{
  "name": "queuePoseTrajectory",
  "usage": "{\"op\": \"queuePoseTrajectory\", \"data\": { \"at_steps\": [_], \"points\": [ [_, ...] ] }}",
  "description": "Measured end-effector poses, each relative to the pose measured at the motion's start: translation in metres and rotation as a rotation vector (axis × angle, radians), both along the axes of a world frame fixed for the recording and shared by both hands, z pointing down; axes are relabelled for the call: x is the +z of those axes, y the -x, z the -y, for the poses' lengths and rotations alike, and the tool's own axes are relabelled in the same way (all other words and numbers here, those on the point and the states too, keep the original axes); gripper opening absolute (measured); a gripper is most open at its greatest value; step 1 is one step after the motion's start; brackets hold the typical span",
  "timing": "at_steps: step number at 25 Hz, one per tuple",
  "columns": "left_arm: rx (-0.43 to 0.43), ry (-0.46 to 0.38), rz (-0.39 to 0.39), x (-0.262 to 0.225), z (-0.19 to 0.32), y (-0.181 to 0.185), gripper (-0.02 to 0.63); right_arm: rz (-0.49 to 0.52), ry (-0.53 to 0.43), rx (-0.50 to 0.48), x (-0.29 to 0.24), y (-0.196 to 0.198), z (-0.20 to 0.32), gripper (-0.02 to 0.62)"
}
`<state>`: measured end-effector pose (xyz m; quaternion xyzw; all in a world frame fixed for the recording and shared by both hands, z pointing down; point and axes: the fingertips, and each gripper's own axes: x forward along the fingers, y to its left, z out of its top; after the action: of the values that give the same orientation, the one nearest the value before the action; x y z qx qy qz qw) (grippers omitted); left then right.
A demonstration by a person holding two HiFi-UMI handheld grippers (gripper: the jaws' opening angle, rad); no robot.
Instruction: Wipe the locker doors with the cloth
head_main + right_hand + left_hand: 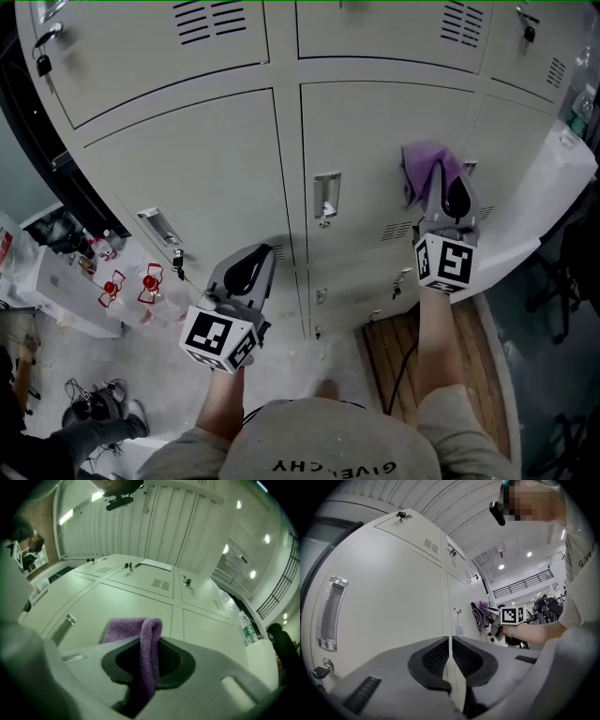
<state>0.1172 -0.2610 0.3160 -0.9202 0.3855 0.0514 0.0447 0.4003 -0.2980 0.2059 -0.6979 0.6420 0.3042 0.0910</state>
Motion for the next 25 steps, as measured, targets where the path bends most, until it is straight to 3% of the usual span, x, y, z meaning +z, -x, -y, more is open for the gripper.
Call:
{"op": "queuePoseTrajectory", "data": {
  "at_steps": [9, 13, 16, 20, 25],
  "points": [
    [-0.019, 0.008, 0.01, 0.003, 0.004, 0.006, 0.018, -0.043, 0.028, -0.259, 0.036, 0.111, -0.001, 0.054],
    [-0.02, 0.013, 0.012, 0.004, 0.006, 0.005, 0.018, -0.074, 0.03, -0.342, 0.041, 0.155, -0.002, 0.054],
    [-0.025, 0.019, 0.014, 0.006, 0.007, 0.005, 0.018, -0.152, 0.057, -0.364, 0.053, 0.178, 0.0, 0.054],
    [-0.026, 0.018, 0.017, 0.008, 0.009, 0.004, 0.018, -0.234, 0.107, -0.36, 0.07, 0.183, 0.004, 0.049],
    [-0.025, 0.025, 0.019, 0.01, 0.012, 0.001, 0.018, -0.282, 0.101, -0.301, 0.072, 0.159, 0.006, 0.052]
  ]
}}
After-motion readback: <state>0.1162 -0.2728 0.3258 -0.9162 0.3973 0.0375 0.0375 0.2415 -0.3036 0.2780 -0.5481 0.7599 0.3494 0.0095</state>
